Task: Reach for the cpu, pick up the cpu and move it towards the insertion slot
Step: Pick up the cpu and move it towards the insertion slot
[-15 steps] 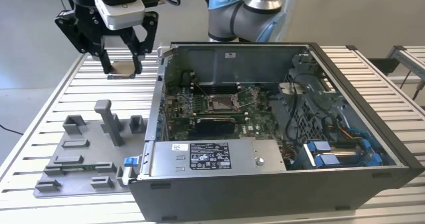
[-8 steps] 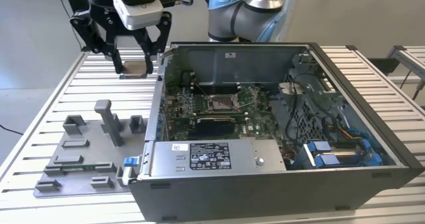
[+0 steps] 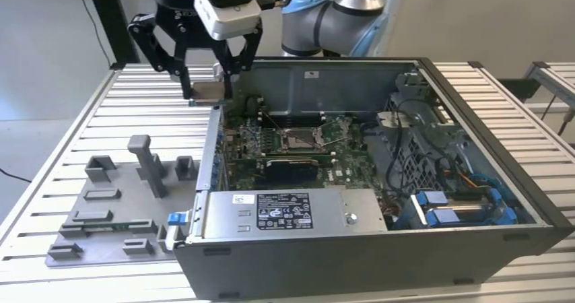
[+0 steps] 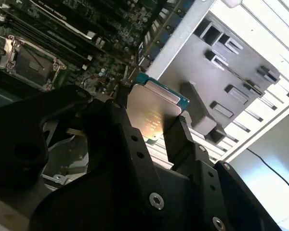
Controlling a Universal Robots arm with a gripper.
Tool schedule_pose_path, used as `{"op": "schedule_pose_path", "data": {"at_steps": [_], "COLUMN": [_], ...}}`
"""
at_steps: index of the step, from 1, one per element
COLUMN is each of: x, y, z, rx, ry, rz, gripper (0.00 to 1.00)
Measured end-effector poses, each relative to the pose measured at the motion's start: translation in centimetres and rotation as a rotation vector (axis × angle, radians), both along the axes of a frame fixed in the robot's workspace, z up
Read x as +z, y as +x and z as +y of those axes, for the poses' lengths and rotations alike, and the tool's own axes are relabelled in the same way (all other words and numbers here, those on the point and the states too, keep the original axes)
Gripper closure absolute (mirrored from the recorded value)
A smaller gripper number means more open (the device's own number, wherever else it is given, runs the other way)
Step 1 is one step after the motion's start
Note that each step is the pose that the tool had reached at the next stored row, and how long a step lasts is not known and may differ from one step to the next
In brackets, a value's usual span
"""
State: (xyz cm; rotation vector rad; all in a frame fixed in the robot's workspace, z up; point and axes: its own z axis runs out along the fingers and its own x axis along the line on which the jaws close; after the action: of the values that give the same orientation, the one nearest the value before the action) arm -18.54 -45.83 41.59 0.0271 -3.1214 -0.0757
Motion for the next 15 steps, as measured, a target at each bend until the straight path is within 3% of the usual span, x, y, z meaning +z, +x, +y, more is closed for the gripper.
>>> {"op": "schedule_pose_path", "data": {"at_steps": [15], "x": [-0.02], "y": [4.2], "z": [0.0], "rx": [0.0], "ry": [0.0], "rz": [0.0], "gripper": [1.0]}}
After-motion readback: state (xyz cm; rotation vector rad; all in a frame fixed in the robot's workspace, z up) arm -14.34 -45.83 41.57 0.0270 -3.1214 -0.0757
